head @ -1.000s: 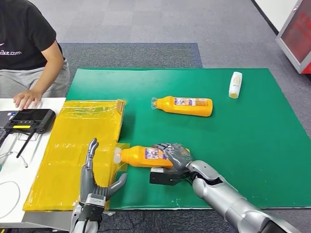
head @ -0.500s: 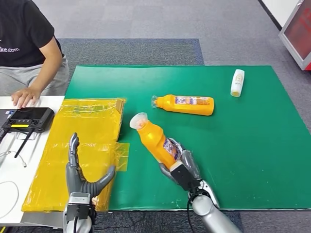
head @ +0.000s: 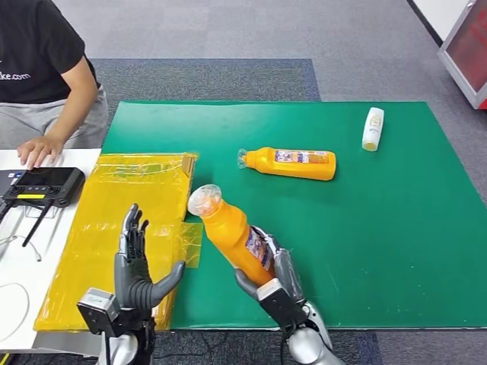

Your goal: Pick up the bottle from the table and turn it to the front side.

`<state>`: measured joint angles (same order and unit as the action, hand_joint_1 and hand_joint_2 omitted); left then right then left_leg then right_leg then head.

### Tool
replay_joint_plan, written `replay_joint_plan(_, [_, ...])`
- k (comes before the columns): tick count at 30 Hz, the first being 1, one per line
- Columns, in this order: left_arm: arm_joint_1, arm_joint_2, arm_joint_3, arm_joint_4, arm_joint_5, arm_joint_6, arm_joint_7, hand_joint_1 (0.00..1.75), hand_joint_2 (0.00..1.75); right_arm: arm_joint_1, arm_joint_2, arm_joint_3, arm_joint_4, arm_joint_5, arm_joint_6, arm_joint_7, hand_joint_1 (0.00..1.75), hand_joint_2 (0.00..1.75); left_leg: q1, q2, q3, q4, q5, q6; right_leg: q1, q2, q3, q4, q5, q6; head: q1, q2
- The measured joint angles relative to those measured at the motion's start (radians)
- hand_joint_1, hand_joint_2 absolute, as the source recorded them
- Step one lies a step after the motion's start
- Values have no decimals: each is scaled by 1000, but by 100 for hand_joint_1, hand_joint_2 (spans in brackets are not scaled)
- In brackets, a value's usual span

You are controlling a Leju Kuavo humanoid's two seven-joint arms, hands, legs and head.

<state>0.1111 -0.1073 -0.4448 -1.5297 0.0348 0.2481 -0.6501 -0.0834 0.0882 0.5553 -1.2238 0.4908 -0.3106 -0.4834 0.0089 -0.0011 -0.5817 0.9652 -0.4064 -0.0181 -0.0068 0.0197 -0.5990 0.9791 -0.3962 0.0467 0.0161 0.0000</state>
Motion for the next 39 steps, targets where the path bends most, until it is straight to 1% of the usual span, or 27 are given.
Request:
replay_joint_plan(2, [-9,-5,0,6,7,-47,11,0,175,-2,4,15,-12,2,-14,-2,175,175,0,0,0,0,0,0,0,0,0,0,0,0,0,0])
replay_joint_plan(4, [-19,-9,-3,12,1,-75,18,0,175,-5,7,24,-17,0,-27,-3,175,175,0,0,0,0,0,0,0,0,0,0,0,0,0,0])
replay_joint_plan(10, [-52,-15,-23,32,-23,-143,41,0,175,-21,13,30,-15,-1,-43,-10,175,175,0,0,0,0,1,0,0,0,0,0,1,0,0,0])
replay_joint_plan(15, [-80,-17,-44,58,-40,-180,51,0,175,-34,19,36,-6,-6,-45,-19,175,175,0,0,0,0,1,0,0,0,0,0,1,0,0,0])
replay_joint_plan(24, [-119,-17,-64,93,-57,-195,66,0,175,-51,29,41,29,-10,-54,-34,175,175,0,0,-1,0,1,0,0,0,-1,0,1,0,0,0])
replay_joint_plan(31, [-142,-20,-70,106,-58,-198,79,0,175,-58,30,78,50,111,-128,-31,175,175,0,0,-1,0,1,0,0,0,-1,0,1,0,0,0])
replay_joint_plan(39, [-150,-22,-77,108,-62,-202,82,0,175,-59,30,104,67,131,-136,-21,175,175,0,0,-1,0,1,0,0,0,-1,0,1,0,0,0])
